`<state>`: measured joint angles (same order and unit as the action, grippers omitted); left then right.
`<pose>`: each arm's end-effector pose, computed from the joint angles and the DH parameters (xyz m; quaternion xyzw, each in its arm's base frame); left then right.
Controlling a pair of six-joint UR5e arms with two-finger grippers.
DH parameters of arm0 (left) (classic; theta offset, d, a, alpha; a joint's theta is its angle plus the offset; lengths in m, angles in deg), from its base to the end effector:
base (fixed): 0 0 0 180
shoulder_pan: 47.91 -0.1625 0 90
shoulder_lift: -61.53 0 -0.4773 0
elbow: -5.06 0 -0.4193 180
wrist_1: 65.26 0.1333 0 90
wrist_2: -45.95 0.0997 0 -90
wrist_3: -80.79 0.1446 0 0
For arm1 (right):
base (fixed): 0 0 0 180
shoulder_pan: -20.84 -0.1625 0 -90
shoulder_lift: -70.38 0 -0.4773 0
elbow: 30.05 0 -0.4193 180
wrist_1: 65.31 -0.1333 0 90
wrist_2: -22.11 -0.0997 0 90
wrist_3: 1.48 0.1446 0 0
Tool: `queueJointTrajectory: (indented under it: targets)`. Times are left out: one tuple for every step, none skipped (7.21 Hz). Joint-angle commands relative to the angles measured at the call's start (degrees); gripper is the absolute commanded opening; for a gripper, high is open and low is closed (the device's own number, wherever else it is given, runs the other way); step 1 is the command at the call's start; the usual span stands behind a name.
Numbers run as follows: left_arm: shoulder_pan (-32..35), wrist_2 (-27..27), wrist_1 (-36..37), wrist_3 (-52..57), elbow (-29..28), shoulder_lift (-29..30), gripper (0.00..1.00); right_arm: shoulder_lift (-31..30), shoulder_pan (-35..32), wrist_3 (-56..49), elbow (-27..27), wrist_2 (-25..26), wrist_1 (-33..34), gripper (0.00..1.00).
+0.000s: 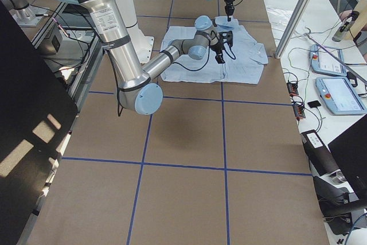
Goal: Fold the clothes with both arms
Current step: 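Grasp the cuff of the other sleeve with the left gripper, then fold the held sleeve across the chest over the first sleeve with left gripper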
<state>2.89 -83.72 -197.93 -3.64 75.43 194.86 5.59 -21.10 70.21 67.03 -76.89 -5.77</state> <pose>0.5076 -0.6872 0.2944 -0.0071 0.5879 -0.1313 0.7981 -0.4693 -0.5705 0.3471 0.2026 -0.4825 0.1343 0.8415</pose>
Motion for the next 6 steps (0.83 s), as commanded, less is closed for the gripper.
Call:
queueJointTrajectory:
  targets:
    - [-7.8,9.2,0.0,-8.5,-4.8,11.3,0.00,-5.6,-1.6,-0.8,4.2,-1.3,0.0,0.98]
    - [-10.2,12.5,-0.1,-9.4,-5.2,13.2,0.00,-7.4,-2.4,-0.8,5.5,-1.4,0.0,0.98]
    - [-12.6,17.8,-0.3,-10.3,-7.2,16.6,0.00,-8.9,-3.4,-0.9,6.3,-1.6,0.0,0.98]
    - [-13.6,19.1,-0.4,-10.4,-9.7,19.3,0.00,-10.3,-4.2,-2.5,6.4,-1.5,0.0,0.98]
    - [-15.2,21.4,-0.7,-10.3,-10.1,19.8,0.00,-11.7,-4.6,-4.6,6.4,-1.5,0.0,0.98]
    - [-16.4,23.0,-1.3,-10.1,-10.2,19.7,0.00,-12.4,-4.6,-5.0,6.4,-1.5,0.0,0.98]
